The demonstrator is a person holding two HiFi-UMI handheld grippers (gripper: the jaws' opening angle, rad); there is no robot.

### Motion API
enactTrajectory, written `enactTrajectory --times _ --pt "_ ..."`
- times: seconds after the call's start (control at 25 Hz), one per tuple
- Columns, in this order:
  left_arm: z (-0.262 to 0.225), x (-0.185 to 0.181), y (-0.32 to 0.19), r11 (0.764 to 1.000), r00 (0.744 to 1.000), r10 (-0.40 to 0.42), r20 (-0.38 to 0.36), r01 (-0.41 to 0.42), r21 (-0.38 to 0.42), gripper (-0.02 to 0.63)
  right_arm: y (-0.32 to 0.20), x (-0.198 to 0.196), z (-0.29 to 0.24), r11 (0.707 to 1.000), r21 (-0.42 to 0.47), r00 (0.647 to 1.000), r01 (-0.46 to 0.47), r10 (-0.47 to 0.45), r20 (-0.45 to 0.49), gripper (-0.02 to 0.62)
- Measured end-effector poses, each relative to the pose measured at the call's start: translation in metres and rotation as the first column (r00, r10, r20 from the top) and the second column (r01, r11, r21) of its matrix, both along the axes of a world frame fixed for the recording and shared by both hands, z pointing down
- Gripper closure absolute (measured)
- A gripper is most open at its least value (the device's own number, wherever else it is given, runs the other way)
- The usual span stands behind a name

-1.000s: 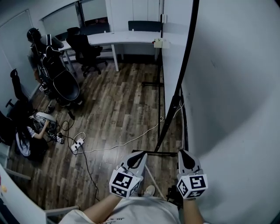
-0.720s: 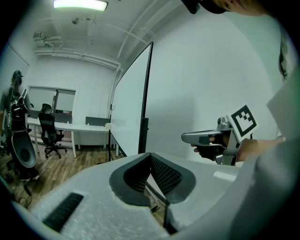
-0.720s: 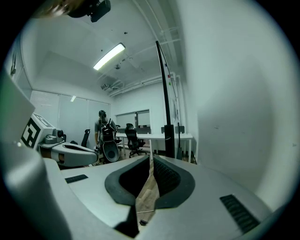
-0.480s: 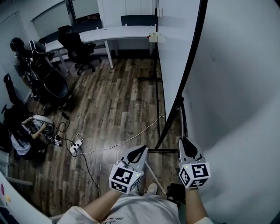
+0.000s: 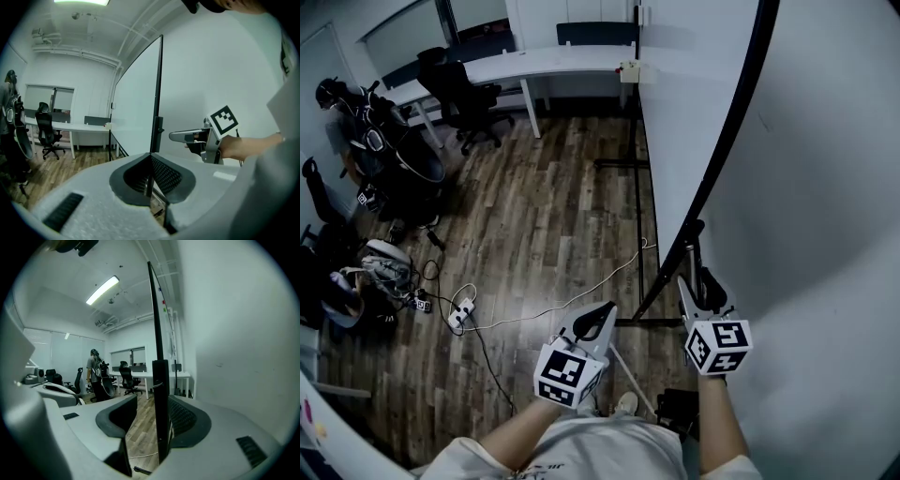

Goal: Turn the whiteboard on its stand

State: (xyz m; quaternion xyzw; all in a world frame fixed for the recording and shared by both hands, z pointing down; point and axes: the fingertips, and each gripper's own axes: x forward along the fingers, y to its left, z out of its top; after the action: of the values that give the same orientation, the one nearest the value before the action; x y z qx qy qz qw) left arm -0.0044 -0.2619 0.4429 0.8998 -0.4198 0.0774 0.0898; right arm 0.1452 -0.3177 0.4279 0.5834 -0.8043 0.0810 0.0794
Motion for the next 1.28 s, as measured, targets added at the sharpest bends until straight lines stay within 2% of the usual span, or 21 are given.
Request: enactTrajectory --times 0.2,0.52,0.84,1.16,1.28 --pt "0.006 0.0 -0.01 1.0 1.0 -0.007 0.004 0.007 -0.012 0.595 -0.035 0.001 0.009 1.0 -0.014 1.0 -0.005 0.005 0.0 0.388" --pt "0.022 -0.009 -0.015 0.998 0.999 -0.037 0.022 0.038 -0.049 0.595 -0.075 0.0 0.023 0.999 -0.041 1.0 -0.018 0.019 0.015 0.367" --pt "0.028 -0.018 -0.017 0.995 0.997 -0.071 0.033 0.073 -0.063 0.595 -0.101 0.001 0.029 0.998 -0.048 0.999 -0.035 0.036 0.016 0.367" --pt "0.028 -0.025 -0.015 0.993 0.996 -0.088 0.034 0.091 -0.072 0.595 -0.104 -0.003 0.029 0.998 -0.048 0.999 -0.04 0.04 -0.002 0.37" --pt "0.026 -0.024 -0.014 0.993 0.995 -0.093 0.032 0.095 -0.071 0.595 -0.104 -0.004 0.027 0.998 -0.037 0.998 -0.05 0.049 -0.031 0.408"
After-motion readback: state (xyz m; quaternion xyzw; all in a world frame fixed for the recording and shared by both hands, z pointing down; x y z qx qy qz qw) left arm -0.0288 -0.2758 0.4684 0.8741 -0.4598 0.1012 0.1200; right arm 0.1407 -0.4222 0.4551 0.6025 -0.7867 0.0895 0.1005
